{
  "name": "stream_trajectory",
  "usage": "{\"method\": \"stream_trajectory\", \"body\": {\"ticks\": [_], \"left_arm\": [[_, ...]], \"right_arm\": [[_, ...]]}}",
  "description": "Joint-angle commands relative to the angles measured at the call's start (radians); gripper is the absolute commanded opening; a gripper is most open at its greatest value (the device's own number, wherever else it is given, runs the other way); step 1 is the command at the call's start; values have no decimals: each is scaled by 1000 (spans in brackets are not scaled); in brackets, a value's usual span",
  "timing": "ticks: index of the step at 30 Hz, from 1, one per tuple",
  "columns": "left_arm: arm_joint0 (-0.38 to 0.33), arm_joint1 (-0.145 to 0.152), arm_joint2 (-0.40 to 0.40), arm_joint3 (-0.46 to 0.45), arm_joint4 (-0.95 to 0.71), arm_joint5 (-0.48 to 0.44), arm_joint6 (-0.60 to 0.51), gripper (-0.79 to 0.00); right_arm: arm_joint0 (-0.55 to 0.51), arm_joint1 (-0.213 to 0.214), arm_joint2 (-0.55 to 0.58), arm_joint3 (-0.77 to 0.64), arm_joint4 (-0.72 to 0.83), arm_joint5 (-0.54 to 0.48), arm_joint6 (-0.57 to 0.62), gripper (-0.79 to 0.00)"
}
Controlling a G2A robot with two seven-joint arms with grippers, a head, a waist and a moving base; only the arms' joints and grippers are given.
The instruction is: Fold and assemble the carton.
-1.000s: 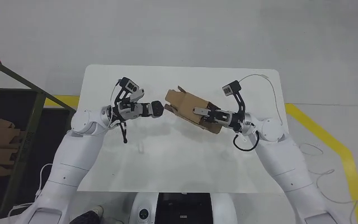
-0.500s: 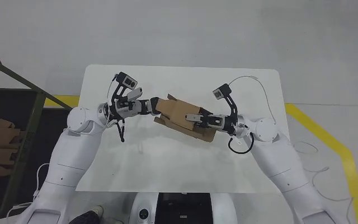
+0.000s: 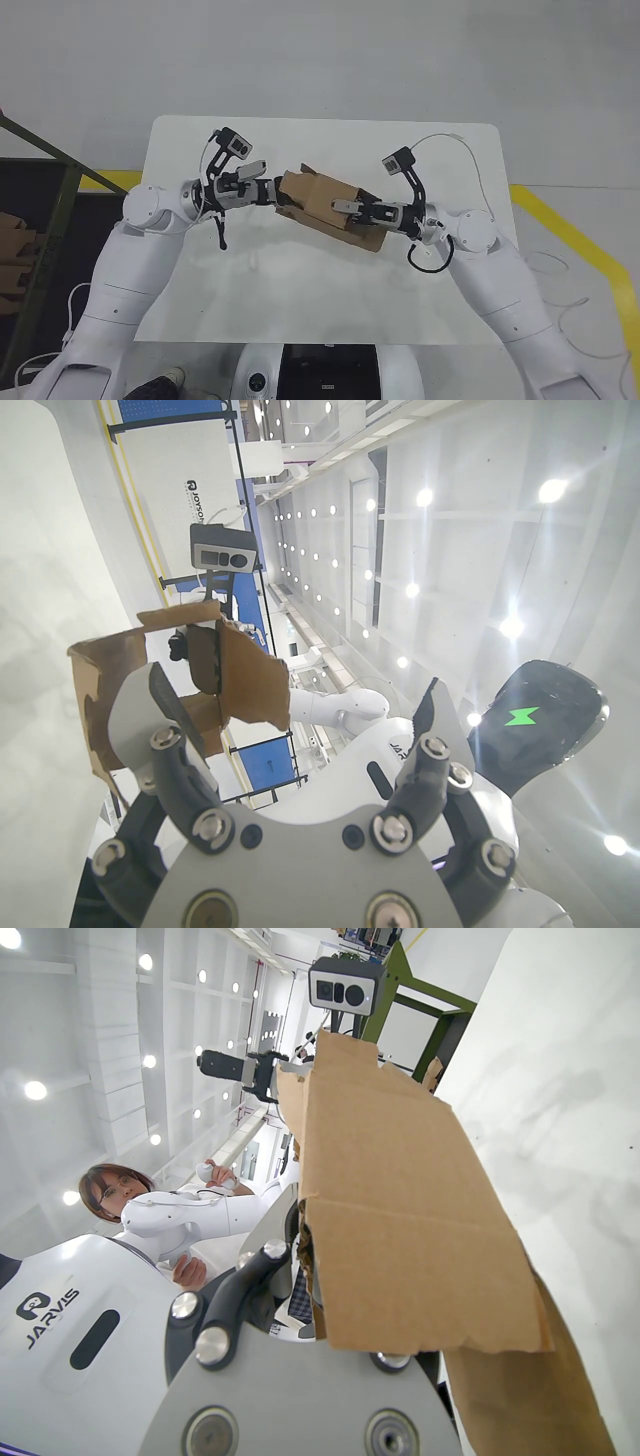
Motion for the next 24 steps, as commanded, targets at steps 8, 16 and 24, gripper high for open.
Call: {"method": "stream_trajectory", "body": {"ticks": [8, 16, 24], "left_arm": [[23, 8, -15, -20, 8, 55, -51, 0], [35, 5, 10, -26, -17, 57, -86, 0], [46, -3, 45, -38, -32, 52, -70, 0]], "right_arm": [[-7, 7, 26, 7, -3, -2, 9, -785], [-17, 8, 34, 0, 3, -9, 4, -785], [-26, 8, 29, -13, 0, -8, -7, -785]]}}
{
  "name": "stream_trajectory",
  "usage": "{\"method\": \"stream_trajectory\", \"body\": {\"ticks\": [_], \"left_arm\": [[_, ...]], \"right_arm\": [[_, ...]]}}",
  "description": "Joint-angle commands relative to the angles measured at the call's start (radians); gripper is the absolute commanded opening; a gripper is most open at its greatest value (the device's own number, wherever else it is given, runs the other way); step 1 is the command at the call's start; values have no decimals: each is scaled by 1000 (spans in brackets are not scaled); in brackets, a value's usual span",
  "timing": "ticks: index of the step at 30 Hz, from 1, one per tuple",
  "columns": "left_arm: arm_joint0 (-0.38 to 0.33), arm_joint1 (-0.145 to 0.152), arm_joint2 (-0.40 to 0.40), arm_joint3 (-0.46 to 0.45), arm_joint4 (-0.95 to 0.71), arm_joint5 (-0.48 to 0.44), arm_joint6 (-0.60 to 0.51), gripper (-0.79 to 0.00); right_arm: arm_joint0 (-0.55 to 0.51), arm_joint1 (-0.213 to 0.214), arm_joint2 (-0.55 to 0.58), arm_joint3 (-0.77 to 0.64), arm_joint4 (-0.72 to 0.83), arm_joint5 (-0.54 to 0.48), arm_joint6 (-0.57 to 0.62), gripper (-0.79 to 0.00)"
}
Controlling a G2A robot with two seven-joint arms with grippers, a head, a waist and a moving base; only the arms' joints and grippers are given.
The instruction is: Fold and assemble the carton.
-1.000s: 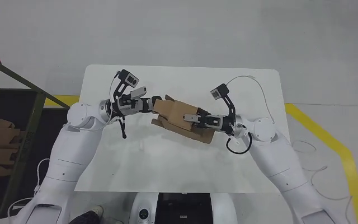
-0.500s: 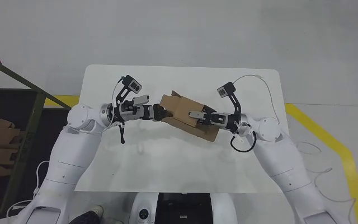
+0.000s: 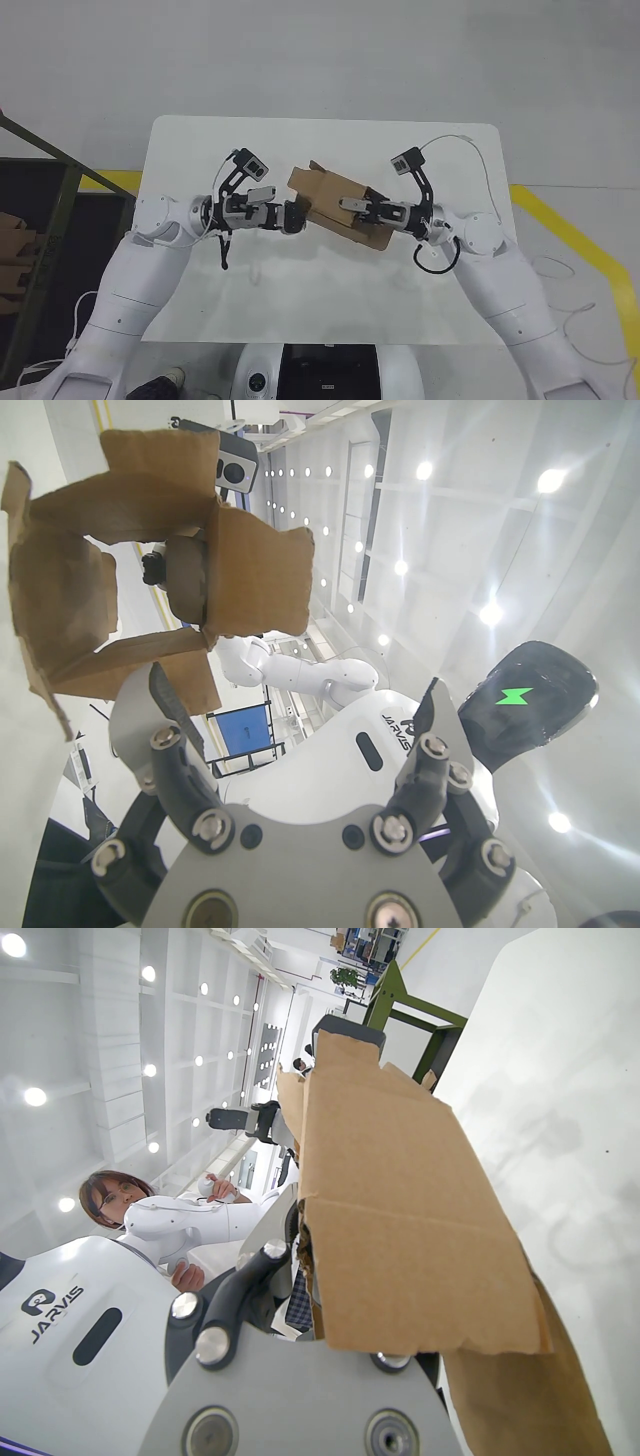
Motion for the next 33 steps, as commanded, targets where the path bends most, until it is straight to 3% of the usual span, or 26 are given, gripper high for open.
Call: {"method": "stream_trajectory", "body": {"ticks": [1, 16, 28, 33], "left_arm": [[-1, -2, 9, -1, 2, -2, 5, 0], [-20, -9, 33, -2, 6, -10, 27, 0], [19, 15, -127, 48, 24, -39, 63, 0], [43, 18, -150, 107, 27, -47, 89, 0]], "right_arm": [[-1, 0, -2, -1, 0, 0, -2, -785], [-6, -2, -4, -6, -4, -2, -24, -785], [-10, 10, 37, -6, -3, 0, 22, -785], [-9, 12, 40, -14, 11, -10, 55, -785]]}}
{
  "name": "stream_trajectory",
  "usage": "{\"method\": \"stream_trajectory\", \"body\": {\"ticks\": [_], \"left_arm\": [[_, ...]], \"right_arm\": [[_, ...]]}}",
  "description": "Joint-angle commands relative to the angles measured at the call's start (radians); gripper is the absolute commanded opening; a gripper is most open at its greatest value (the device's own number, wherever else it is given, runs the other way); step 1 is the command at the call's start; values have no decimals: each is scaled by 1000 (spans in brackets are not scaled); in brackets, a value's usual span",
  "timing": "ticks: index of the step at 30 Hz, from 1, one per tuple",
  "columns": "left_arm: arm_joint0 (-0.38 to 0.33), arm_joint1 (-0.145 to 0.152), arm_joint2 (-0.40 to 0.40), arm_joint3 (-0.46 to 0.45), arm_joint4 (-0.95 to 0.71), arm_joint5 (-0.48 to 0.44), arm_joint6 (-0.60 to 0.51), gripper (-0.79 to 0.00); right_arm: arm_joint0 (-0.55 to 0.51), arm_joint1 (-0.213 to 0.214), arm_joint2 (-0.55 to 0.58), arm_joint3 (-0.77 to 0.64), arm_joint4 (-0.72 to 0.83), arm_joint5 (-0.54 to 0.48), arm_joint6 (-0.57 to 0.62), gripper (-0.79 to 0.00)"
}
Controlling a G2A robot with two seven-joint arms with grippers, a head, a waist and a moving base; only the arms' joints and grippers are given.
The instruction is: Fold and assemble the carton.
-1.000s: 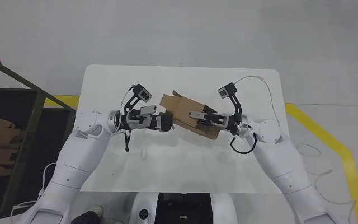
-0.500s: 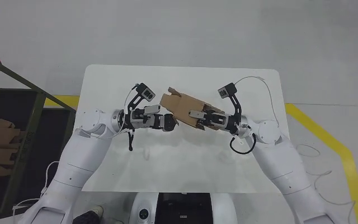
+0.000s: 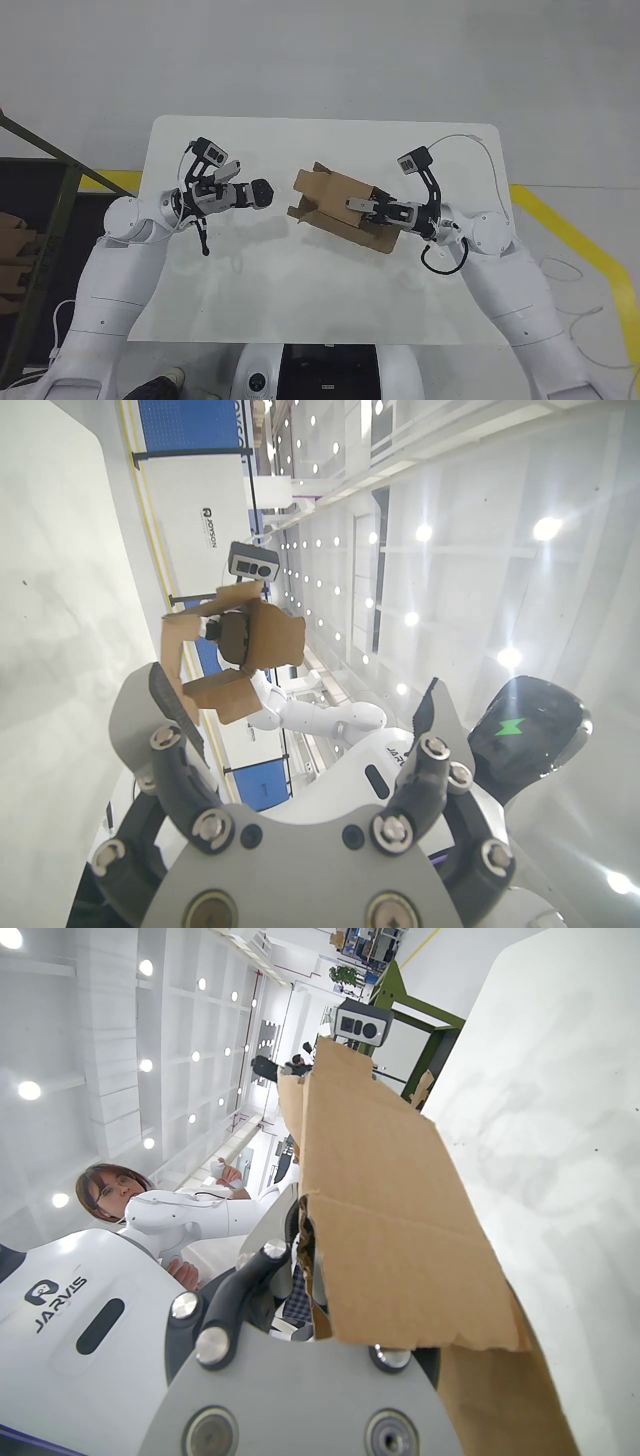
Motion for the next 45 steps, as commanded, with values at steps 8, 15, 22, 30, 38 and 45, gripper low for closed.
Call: {"method": "stream_trajectory", "body": {"ticks": [8, 15, 22, 30, 38, 45], "left_arm": [[-16, -18, 93, 38, -23, 11, -15, 0], [-60, -36, 153, 54, -100, 17, -48, 0], [-87, -44, 173, 68, -122, 25, -75, 0], [-96, -51, 188, 68, -126, 26, -77, 0], [-108, -55, 192, 70, -124, 29, -75, 0], [-112, -59, 200, 71, -123, 34, -78, 0]], "right_arm": [[21, -6, -24, 3, 24, -10, 16, -785], [42, -14, -55, 24, 31, -18, 18, -785], [42, -18, -73, 24, 35, -27, 15, -785], [37, -20, -82, 18, 41, -32, 19, -785], [34, -23, -94, 16, 49, -27, 26, -785], [31, -23, -90, 19, 51, -30, 11, -785]]}}
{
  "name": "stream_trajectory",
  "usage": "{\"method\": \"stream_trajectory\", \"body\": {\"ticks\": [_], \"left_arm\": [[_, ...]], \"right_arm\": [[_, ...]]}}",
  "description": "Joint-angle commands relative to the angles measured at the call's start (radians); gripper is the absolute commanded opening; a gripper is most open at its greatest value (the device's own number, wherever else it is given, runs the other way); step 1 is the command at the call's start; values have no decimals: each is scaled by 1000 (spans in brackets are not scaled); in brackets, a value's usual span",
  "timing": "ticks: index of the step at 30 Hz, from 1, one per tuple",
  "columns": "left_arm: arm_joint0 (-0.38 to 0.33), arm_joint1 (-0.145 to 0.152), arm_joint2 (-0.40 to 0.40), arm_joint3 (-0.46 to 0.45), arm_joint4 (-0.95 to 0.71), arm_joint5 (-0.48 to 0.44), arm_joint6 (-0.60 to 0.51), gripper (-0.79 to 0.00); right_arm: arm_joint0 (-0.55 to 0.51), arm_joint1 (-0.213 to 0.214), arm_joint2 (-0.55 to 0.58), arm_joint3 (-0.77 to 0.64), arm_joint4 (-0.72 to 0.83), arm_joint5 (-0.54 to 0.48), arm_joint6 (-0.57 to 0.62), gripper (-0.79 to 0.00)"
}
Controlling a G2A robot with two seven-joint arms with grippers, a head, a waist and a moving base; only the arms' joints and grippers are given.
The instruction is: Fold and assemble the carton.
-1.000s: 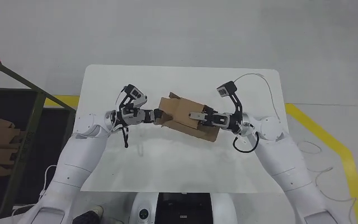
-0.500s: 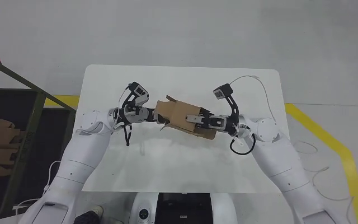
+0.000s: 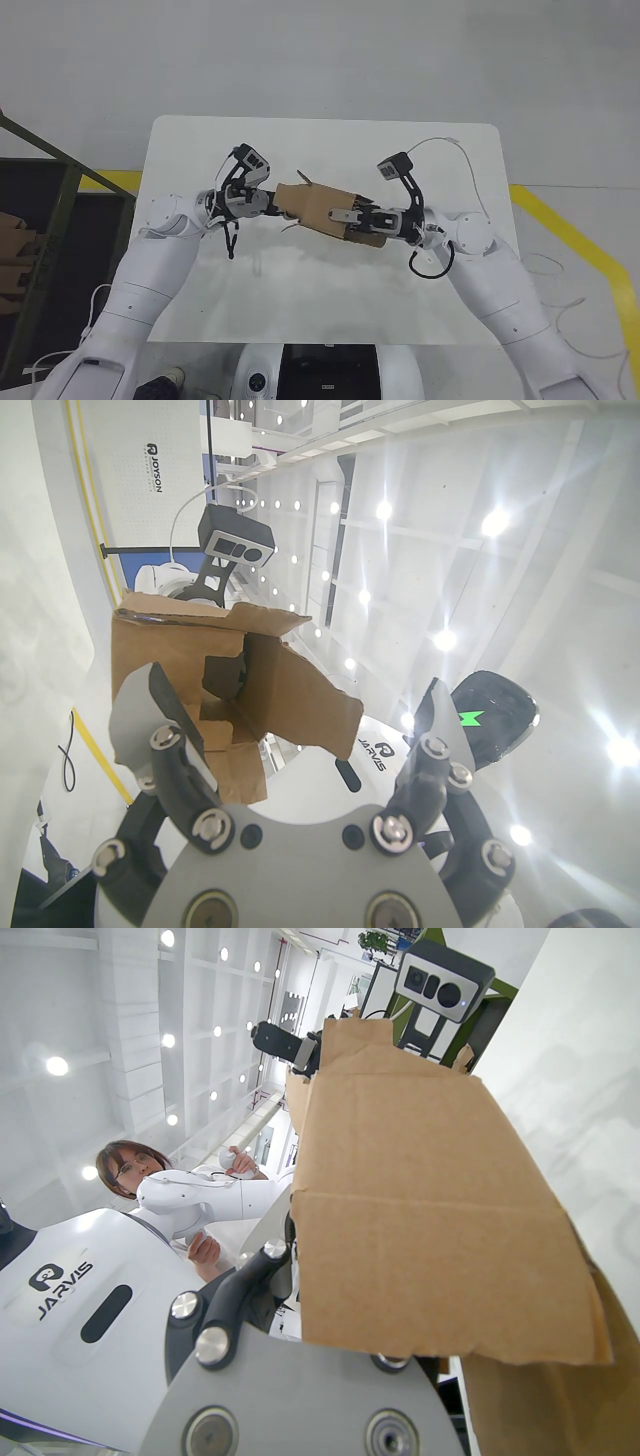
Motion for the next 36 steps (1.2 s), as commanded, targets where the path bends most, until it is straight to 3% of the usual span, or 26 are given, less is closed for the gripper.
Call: {"method": "stream_trajectory", "body": {"ticks": [1, 14, 29, 36], "left_arm": [[0, -1, 5, -2, 1, 4, -1, 0], [-5, -5, -10, 6, 14, -25, 20, 0], [39, 2, -37, -60, 23, 16, 3, 0], [23, 0, -48, -58, 17, -2, 6, 0]], "right_arm": [[-1, 0, 1, 0, -3, 1, -3, -785], [-17, 9, 45, 7, -20, 0, -29, -785], [-53, 12, 80, -6, -75, 28, -181, -785], [-48, 11, 54, -25, -85, 49, -122, -785]]}}
